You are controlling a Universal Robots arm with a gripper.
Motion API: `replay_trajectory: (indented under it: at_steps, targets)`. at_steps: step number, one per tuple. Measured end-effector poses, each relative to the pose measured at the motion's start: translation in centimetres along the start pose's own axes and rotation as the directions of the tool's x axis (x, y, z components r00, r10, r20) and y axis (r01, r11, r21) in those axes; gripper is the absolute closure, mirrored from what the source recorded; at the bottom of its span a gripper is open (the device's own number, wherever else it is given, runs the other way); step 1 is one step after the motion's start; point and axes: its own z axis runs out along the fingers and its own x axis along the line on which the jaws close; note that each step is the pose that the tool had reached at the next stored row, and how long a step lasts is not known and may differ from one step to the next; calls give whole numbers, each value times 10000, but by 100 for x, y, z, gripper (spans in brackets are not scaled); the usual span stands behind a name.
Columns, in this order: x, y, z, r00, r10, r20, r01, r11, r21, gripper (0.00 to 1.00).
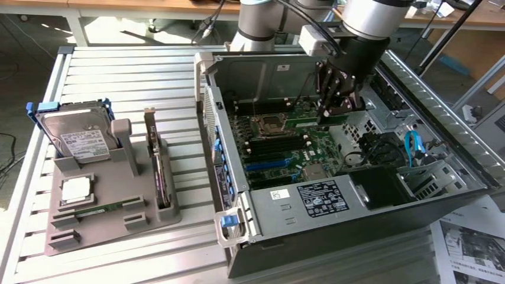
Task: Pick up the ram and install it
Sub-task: 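Insert the ram into the slot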
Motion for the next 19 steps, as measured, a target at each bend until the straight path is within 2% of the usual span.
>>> replay_trajectory:
  at_steps: [3,8,14,19]
  targets:
    - [-58,10,57,10000,0,-1,0,10000,0,87]
    - [-155,48,218,10000,0,1,0,10000,0,87]
    - [-238,203,358,10000,0,-1,0,10000,-1,87]
    - [-283,213,463,10000,0,9,0,10000,0,87]
